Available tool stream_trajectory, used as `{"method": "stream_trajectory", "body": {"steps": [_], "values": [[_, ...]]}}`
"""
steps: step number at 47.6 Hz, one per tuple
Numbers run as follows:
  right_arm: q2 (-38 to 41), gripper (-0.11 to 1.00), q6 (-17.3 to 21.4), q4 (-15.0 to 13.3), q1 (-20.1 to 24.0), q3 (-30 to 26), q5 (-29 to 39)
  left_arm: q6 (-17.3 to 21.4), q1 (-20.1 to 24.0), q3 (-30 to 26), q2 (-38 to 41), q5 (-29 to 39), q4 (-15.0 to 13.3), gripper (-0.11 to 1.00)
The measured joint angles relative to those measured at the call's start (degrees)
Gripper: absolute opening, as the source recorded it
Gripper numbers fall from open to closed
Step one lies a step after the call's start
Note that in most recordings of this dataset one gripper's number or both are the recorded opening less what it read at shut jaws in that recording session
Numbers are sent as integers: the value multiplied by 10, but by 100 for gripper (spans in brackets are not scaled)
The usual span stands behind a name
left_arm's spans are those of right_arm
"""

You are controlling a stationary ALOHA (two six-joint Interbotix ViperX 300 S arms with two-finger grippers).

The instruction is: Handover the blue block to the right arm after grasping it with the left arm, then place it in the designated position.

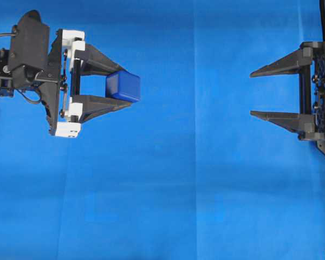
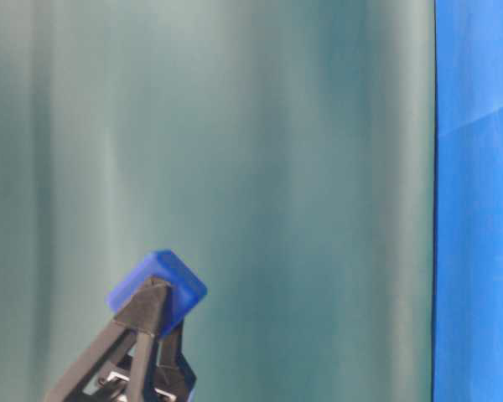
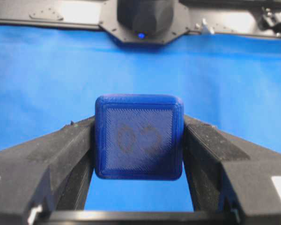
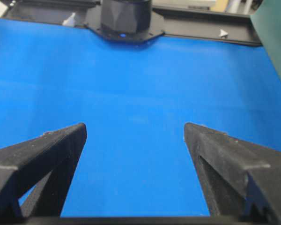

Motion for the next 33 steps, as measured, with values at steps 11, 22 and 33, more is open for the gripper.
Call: {"method": "stream_trajectory", "body": {"steps": [11, 22, 33], "values": [[3, 97, 0, 0, 0, 0, -1, -1, -2, 11, 0, -32, 0, 49], [4, 97, -4, -1, 0, 0, -1, 0, -3, 11, 0, -33, 0, 49], [4, 97, -20, -42, 0, -11, 3, 0, -3, 12, 0, -37, -1, 49]]}}
